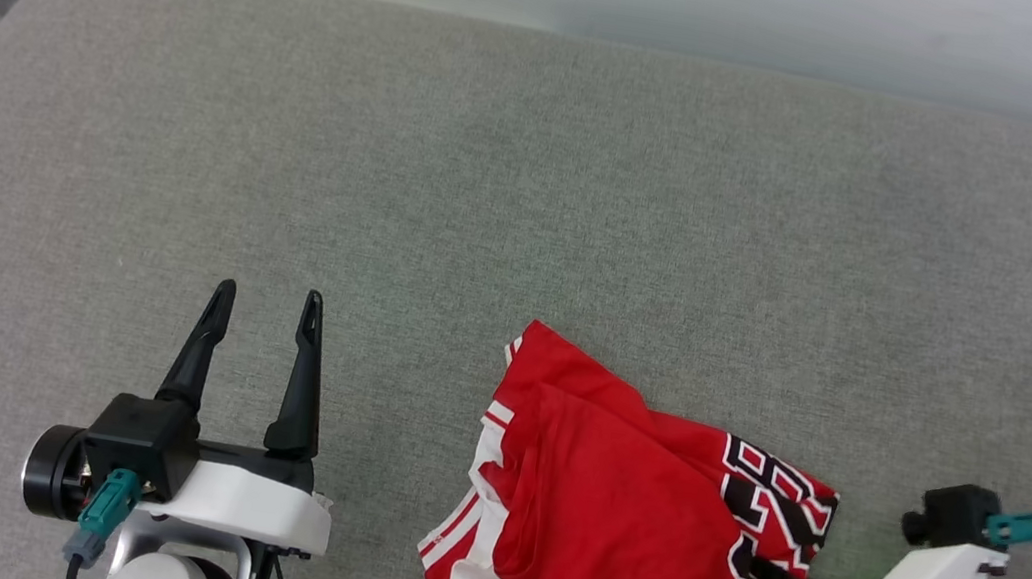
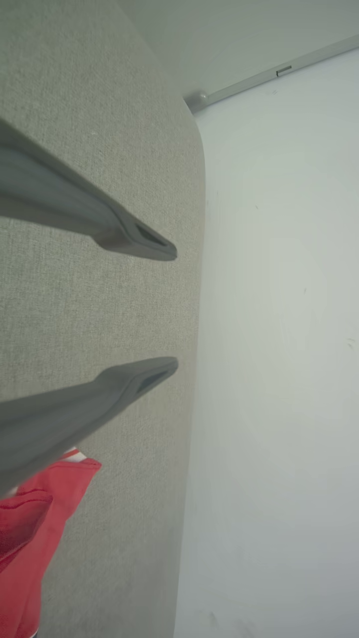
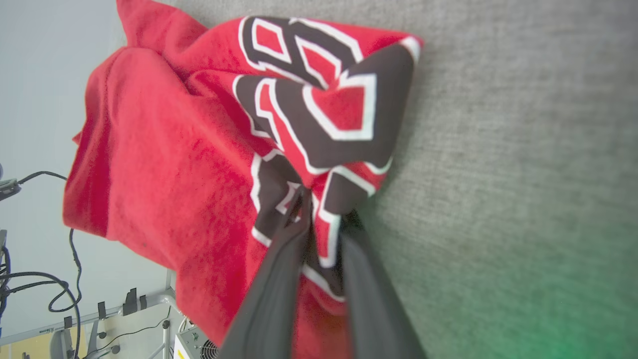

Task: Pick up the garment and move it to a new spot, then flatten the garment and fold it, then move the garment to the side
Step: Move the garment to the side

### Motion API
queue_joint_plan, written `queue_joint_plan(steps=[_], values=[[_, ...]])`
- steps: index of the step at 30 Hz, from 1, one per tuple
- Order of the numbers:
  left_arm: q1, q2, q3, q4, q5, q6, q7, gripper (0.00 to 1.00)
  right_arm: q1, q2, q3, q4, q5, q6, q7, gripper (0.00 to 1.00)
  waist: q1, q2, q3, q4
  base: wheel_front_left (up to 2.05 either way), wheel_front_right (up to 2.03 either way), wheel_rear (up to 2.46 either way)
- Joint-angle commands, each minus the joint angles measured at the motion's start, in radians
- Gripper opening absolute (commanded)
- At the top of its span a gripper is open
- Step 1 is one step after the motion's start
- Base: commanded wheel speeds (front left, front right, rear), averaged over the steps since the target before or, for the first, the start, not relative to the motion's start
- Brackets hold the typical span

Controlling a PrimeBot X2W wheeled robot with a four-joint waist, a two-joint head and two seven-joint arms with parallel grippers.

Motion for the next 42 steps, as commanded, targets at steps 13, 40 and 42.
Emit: queue_joint_plan(steps=[13, 40, 42], values=[[0.053, 0.009, 0.029, 0.029, 0.037, -0.040, -0.002, 1.00, -0.044, -0.065, 0.046, -0.028, -0.251, -0.002, -0.107, 0.00, -0.0001, 0.0000, -0.142, -0.126, 0.00, 0.00, 0.00], [-0.134, 0.093, 0.001, -0.057, 0.103, -0.095, 0.048, 1.00, -0.466, -0.064, -0.190, 0.278, -0.532, -0.002, -0.333, 0.00, -0.0001, 0.0000, 0.159, -0.537, 0.00, 0.00, 0.00], [-0.168, 0.107, -0.009, -0.077, 0.114, -0.105, 0.063, 1.00, -0.517, -0.084, -0.223, 0.316, -0.553, -0.002, -0.369, 0.00, -0.0001, 0.0000, 0.204, -0.529, 0.00, 0.00, 0.00]])
